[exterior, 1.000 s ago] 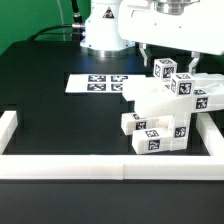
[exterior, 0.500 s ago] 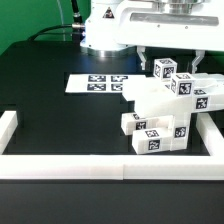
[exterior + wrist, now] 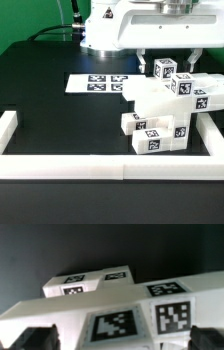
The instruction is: Assemble chair
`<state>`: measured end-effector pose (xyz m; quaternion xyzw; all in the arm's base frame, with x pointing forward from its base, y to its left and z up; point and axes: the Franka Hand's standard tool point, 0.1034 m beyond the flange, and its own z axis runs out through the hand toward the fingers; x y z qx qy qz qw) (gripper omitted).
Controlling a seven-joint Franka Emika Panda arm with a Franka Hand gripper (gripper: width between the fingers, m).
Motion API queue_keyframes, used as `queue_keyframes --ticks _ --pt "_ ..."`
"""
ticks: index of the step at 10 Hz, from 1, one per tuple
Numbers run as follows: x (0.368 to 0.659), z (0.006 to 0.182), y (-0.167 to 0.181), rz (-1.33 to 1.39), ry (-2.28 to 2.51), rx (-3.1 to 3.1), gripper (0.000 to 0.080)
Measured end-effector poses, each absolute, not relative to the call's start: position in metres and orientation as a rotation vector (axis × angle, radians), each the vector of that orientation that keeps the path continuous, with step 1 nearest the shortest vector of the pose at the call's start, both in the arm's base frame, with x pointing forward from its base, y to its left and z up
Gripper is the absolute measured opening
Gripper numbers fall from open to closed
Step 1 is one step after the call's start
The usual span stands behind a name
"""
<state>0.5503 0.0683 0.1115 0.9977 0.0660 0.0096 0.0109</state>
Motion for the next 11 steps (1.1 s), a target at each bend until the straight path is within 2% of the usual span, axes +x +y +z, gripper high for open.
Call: queue_keyframes --ticks 2,4,5,6,8,11 --pt "0.5505 0.1115 0.0671 0.03 0.232 3.111 0.0649" --pt "0.5505 0.1115 0.0671 0.029 0.23 3.111 0.039" --pt "0.5505 0.1114 0.0671 0.03 0.208 3.113 0.039" --pt "0.5504 0.1114 0.067 0.03 0.187 3.114 0.0271" --pt "0.5504 0.1113 0.0671 0.03 0.136 3.118 0.0271" --pt "0.5502 0.1109 0.0673 0.032 -0.189 3.118 0.0271"
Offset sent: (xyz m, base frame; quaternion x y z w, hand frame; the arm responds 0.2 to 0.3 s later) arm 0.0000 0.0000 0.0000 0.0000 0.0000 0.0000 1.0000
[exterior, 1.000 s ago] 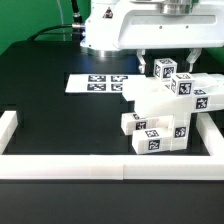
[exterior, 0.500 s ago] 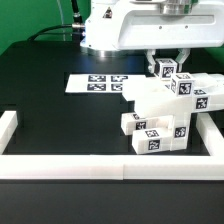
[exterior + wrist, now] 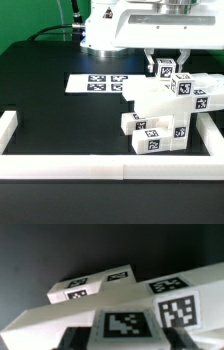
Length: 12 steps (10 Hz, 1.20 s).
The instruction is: Assemble chair
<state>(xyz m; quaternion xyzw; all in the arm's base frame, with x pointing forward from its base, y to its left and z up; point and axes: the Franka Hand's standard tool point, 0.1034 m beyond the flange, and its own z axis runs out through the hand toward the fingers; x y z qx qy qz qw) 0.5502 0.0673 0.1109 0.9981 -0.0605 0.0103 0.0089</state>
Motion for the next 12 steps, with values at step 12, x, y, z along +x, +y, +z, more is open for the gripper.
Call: queue_keyframes --ticks 12 --pt "0.5511 0.1097 0.0674 0.043 -1.334 2.86 0.0272"
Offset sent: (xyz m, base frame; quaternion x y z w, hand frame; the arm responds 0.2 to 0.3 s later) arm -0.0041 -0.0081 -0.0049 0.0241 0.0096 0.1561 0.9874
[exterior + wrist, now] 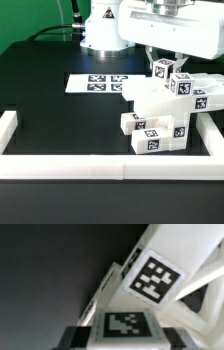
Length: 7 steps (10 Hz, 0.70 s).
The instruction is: Assemble chair
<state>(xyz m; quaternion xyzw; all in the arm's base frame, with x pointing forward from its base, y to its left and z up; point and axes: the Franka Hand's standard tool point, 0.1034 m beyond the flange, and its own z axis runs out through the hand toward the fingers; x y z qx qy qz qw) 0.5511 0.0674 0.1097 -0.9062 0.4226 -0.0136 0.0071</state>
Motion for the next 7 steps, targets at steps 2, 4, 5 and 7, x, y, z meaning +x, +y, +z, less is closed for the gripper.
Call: queue_keyframes --ticks 2,4,5,7 --pt "0.551 0.1097 0.0691 -0.037 1.496 -2.737 0.0272" --pt "0.5509 0.1096 0.0704 -0.033 1.655 -2.64 0.0272" --pt "0.5508 0.1096 0.0712 -0.03 1.748 -2.578 0.0272" --pt "0.5506 0.1095 0.0729 -0.021 1.896 -2.463 0.0272"
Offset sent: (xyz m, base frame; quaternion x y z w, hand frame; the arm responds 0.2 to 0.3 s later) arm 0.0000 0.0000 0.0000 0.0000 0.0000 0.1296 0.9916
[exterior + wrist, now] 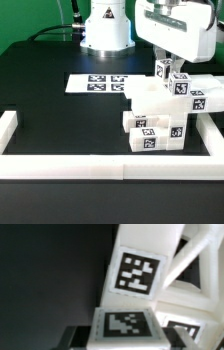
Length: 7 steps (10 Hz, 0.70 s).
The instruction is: Assemble chair
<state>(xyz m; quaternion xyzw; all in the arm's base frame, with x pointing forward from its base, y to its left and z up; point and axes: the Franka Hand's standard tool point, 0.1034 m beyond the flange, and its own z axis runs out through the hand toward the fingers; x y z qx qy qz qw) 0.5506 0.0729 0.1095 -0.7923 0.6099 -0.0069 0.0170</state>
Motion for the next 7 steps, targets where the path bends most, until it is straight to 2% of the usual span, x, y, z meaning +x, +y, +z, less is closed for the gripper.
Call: queue_keyframes --ticks 3,4,5,6,7 --pt "0.5505 0.1094 0.0735 -0.02 1.93 -2.434 0.0272" --pt "0.5499 0.1094 0.0734 -0.013 1.885 -2.475 0.0374" --pt "0.5498 0.1102 0.0729 -0.001 1.818 -2.53 0.0513" --pt "0.5504 0.1106 0.0729 -0.004 1.723 -2.596 0.0606" --pt "0.5504 0.1106 0.0731 -0.006 1.622 -2.661 0.0641"
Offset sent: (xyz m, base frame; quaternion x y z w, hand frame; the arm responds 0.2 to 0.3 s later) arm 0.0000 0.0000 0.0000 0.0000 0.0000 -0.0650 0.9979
